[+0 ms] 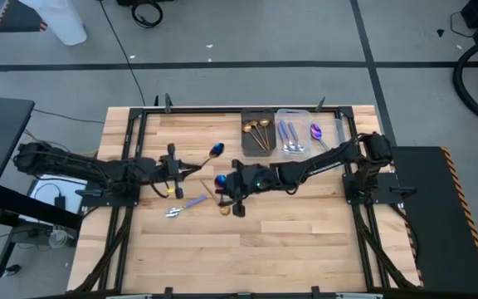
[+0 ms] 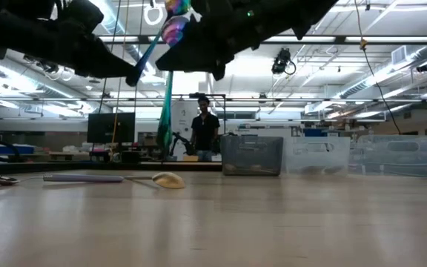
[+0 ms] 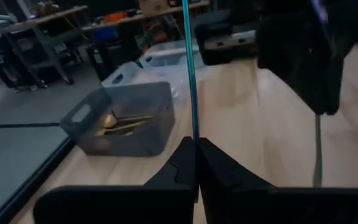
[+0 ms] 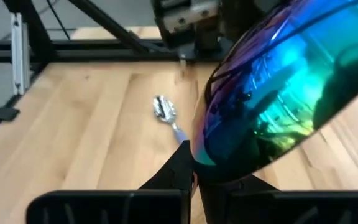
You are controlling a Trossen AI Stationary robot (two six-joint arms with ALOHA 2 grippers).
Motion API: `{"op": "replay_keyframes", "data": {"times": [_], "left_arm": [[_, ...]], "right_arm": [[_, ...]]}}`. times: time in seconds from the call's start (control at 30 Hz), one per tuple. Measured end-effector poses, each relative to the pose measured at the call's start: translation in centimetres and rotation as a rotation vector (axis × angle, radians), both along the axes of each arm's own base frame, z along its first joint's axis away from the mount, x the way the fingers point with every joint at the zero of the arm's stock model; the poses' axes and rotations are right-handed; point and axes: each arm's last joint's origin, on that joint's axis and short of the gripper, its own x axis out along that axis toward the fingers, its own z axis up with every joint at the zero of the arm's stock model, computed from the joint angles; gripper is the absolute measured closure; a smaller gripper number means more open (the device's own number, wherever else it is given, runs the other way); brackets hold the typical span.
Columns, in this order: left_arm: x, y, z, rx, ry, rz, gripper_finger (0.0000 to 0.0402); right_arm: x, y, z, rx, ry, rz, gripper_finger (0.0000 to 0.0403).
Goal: Sort silverware by color (type)
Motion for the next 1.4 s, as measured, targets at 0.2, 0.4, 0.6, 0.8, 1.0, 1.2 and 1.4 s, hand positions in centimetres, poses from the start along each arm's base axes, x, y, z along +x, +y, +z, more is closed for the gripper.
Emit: {"op": "replay_keyframes", "data": {"times": [0.2,0.4,0.6,0.8,1.0,1.2,1.4], "left_arm": [[-0.1,0.0,-0.1,-0.042,-0.001,0.004,0.0392],[-0.2,0.0,-0.6,-0.096,0.032,0.016,0.0392],[-0.3,-0.1,-1.1,-0.169,0.073,0.010,0.0389],[-0.4,-0.3,-1.4,-0.210,0.096,0.013,0.0388],[-0.5,-0.6,-1.5,-0.213,0.101,-0.007,0.0387],[-0.4,-0.6,-1.4,-0.189,0.100,-0.014,0.0387],[-0.4,-0.6,-1.3,-0.178,0.085,-0.026,0.0386]], "right_arm": [[0.0,-0.2,0.0,-0.008,0.006,0.005,0.0378],[-0.1,-0.1,-0.2,-0.019,0.031,0.016,0.0378],[-0.3,-0.4,0.0,-0.056,0.046,0.022,0.0375],[-0.4,-1.0,-0.3,-0.062,0.077,0.021,0.0372],[-0.5,-1.0,-0.5,-0.049,0.098,0.029,0.0387],[-0.8,-0.6,-0.4,-0.018,0.129,0.021,0.0388],[-1.5,-0.3,0.3,0.056,0.164,-0.013,0.0378]]}}
